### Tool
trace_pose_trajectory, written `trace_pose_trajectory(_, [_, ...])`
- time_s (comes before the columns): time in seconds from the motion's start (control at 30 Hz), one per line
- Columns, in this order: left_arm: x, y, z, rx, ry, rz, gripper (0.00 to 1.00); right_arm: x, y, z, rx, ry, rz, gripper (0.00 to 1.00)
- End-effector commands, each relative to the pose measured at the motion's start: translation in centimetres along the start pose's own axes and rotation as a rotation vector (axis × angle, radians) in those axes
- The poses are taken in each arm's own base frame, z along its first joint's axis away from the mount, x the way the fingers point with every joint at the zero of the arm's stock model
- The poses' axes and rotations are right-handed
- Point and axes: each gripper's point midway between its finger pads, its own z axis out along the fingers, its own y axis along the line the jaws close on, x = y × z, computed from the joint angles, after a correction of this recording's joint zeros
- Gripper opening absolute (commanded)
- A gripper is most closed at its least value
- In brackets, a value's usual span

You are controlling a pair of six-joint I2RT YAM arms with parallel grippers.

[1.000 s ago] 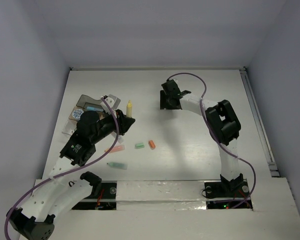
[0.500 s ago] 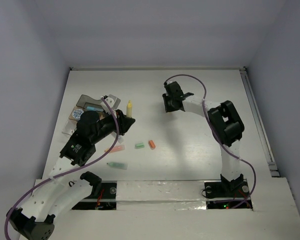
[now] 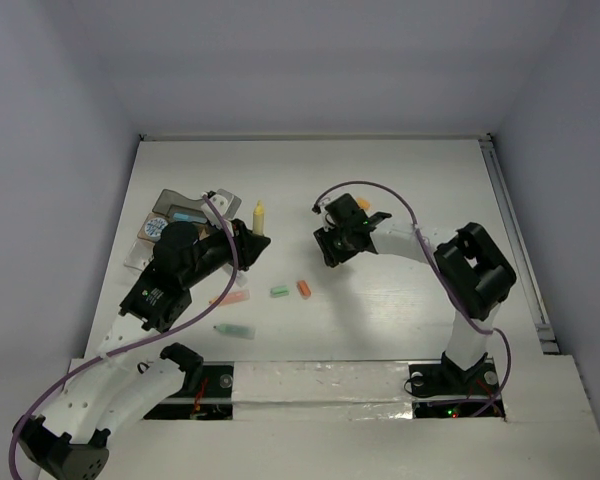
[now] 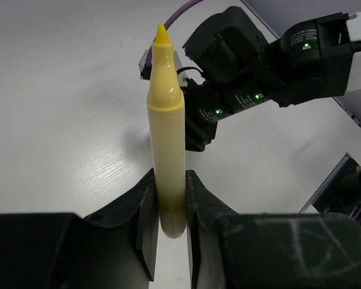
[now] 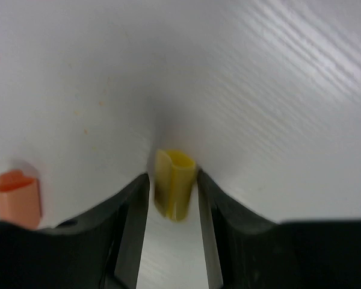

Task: Sort the stationery into containers
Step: Move the pen cap to the center of the board, then close the pen cap on the pen.

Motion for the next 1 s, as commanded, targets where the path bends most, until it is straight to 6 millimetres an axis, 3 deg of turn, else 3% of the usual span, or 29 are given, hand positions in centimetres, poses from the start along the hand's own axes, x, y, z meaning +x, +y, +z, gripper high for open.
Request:
trace_pose_trajectory(0.0, [-0.8,0.0,-0.2,-0.002,-0.038,0.018,0.0,0.4,-1.2,-1.2,0.04,-0.005,-0.008,0.48])
trace_pose_trajectory(0.2, [-0.7,0.2,-0.1,-0.01,-0.034,0.018,0.0,-0.3,-2.3,-2.7,0.103,-0.03,-0.013,0.67])
trace_pose_trajectory(0.3, [-0.7,0.2,-0.1,-0.01,-0.034,0.018,0.0,-1.3,-0.9,-4.6,0.073,-0.09,0.013,0.72])
trace_pose_trajectory(0.4, [-0.8,0.2,0.0,-0.01,-0.034,0.018,0.0,-1.7,2.4,-5.7,0.006,-0.15,0.01,0.74])
trace_pose_trajectory(0.53, [-0.8,0.2,-0.1,-0.011,-0.034,0.018,0.0,-1.7,4.8,-6.0,-0.059,-0.191,0.111,0.74])
trace_pose_trajectory(0.7, [-0.7,0.2,-0.1,-0.013,-0.034,0.018,0.0,-0.5,7.2,-4.8,-0.195,-0.175,0.195,0.75])
trace_pose_trajectory(0.97, [-0.9,0.2,-0.2,-0.013,-0.039,0.019,0.0,-0.4,6.1,-2.9,-0.123,-0.191,0.303,0.82])
